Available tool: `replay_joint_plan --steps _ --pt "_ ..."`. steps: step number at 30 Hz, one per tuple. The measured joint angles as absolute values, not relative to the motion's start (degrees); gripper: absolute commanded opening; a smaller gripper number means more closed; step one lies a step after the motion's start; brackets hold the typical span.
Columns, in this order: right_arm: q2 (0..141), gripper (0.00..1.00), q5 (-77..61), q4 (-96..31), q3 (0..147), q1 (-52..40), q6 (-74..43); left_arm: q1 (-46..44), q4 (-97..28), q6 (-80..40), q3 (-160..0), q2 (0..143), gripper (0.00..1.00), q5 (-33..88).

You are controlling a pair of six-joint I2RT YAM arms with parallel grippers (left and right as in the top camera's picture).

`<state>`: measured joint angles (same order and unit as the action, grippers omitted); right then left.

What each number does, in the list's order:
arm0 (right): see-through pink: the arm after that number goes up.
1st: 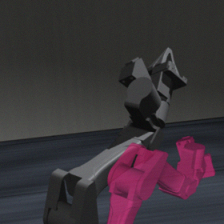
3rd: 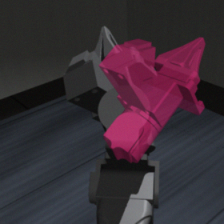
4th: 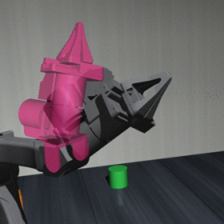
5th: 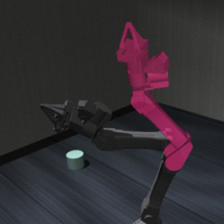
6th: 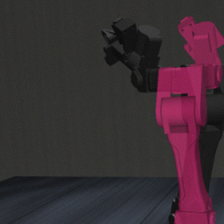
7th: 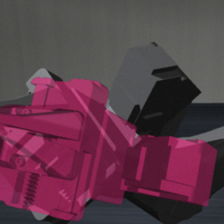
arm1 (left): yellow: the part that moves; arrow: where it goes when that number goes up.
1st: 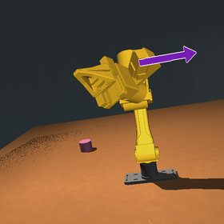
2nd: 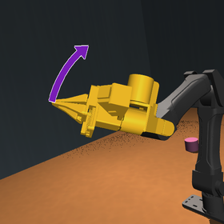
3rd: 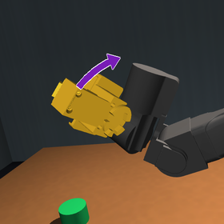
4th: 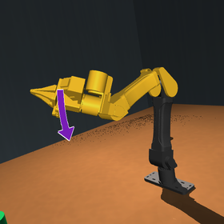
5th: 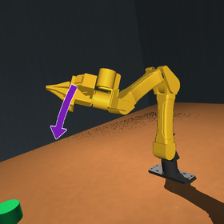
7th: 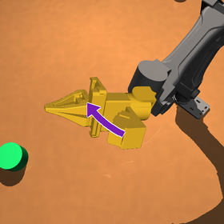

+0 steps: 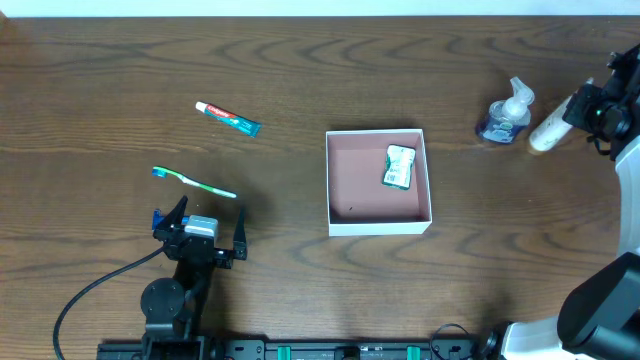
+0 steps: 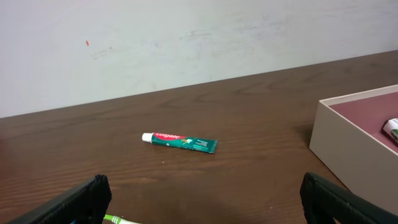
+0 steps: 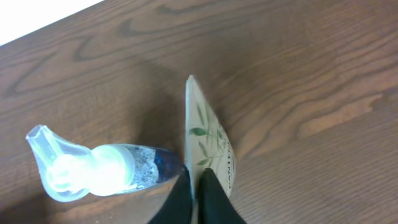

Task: Pack container
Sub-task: 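Grasp the Pantene tube by its crimped end with the right gripper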

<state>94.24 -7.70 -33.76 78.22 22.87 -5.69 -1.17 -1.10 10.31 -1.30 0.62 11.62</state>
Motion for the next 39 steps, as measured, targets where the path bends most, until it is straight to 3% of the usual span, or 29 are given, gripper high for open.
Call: replay_joint_plan --steps 10,26,39 --pt "93.8 0.01 -7.4 -37.1 79.0 22.9 -5.9 -1.2 -1.1 10.3 -1.3 0.6 0.98 11.6" --pt "80.5 0.01 -5.1 -56.1 86.7 22.1 -7.2 -1.2 -1.1 10.3 -1.3 0.6 0.98 11.6" --pt "77.9 0.01 -9.6 -56.8 86.8 5.8 -10.8 -1.2 -1.1 10.3 -1.3 0.6 0.98 11.6"
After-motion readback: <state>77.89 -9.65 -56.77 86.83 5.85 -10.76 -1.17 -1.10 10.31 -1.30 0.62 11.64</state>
